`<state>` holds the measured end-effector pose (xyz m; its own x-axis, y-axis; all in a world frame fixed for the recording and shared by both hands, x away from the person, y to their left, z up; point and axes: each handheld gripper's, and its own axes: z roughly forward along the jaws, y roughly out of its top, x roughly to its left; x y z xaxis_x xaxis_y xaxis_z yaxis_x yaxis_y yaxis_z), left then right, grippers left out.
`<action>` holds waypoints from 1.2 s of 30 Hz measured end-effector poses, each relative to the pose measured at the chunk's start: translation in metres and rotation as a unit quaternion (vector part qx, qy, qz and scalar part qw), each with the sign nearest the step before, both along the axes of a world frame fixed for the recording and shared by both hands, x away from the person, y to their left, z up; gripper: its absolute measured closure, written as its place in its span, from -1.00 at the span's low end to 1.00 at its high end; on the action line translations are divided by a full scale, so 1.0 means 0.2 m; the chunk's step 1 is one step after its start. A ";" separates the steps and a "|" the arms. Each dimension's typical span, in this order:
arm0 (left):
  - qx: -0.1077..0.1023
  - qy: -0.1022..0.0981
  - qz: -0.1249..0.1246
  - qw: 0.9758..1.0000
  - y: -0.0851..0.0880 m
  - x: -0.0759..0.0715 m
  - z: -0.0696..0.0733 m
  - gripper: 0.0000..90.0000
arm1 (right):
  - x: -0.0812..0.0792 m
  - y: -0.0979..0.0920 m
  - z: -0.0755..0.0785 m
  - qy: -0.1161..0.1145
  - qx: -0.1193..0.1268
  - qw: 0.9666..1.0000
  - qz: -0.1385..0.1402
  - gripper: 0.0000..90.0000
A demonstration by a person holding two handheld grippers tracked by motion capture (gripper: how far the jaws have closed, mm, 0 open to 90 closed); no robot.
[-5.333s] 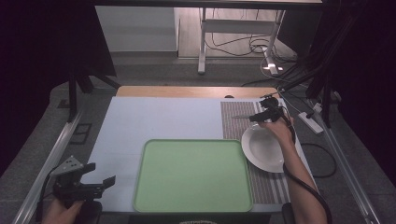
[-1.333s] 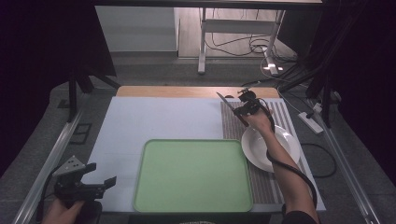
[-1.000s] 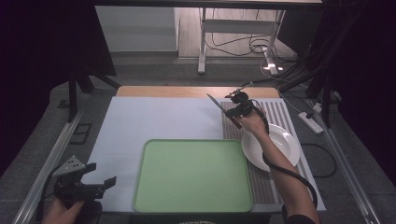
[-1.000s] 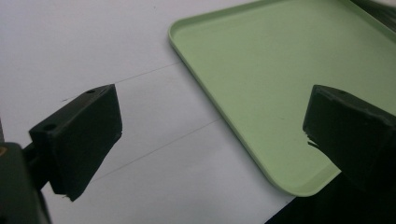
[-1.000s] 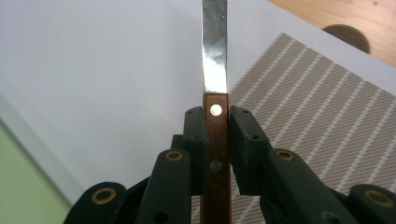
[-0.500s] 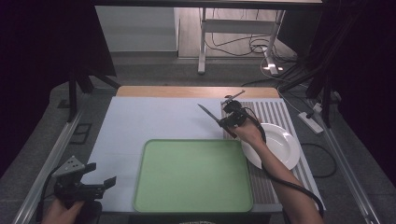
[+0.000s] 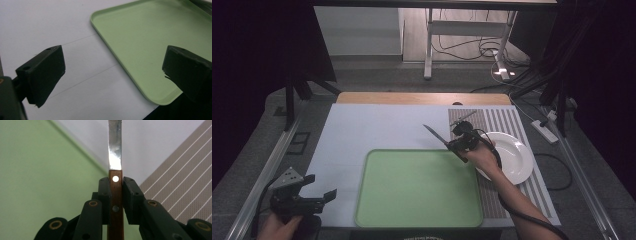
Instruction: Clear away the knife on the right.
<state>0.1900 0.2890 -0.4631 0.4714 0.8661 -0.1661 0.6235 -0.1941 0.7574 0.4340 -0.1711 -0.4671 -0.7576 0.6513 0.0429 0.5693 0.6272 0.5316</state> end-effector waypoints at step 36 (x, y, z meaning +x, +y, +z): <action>0.006 -0.002 -0.003 1.000 -0.01 0.00 0.00 -0.90 | -0.55 -0.07 -0.17 0.046 -0.077 0.996 0.025 0.70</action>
<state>0.1898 0.2874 -0.4627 0.4777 0.8651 -0.1529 0.6190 -0.2079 0.7574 0.3236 -0.1860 -0.5001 -0.7866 0.6173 0.0163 0.5772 0.7255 0.3748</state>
